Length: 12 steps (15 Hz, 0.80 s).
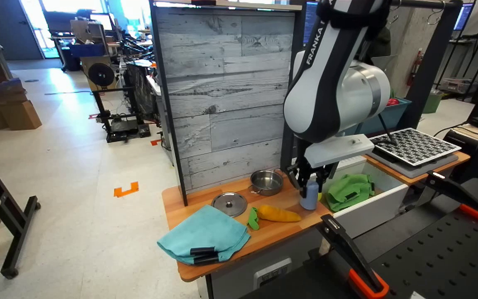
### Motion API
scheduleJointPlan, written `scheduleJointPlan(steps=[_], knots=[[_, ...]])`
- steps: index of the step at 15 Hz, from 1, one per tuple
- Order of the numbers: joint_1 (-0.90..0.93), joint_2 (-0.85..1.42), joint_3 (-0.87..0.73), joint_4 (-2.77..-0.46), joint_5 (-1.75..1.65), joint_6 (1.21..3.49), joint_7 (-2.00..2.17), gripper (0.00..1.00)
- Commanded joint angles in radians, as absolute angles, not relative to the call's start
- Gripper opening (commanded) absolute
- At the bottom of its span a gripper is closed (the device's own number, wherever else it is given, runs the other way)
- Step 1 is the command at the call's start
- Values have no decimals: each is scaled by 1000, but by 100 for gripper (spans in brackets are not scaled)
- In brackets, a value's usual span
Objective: Put the cup on the blue cloth
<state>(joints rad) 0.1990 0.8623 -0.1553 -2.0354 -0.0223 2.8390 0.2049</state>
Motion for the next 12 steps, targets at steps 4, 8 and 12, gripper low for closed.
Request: scheduleJointPlan(steps=[4,8,12], knots=[[284,645,-213,-2268,-110,2958,201,21],[394,557,-267,-2343,-164,2995,231,21],[501,519,-294,-2340,-210,2966,275,21]])
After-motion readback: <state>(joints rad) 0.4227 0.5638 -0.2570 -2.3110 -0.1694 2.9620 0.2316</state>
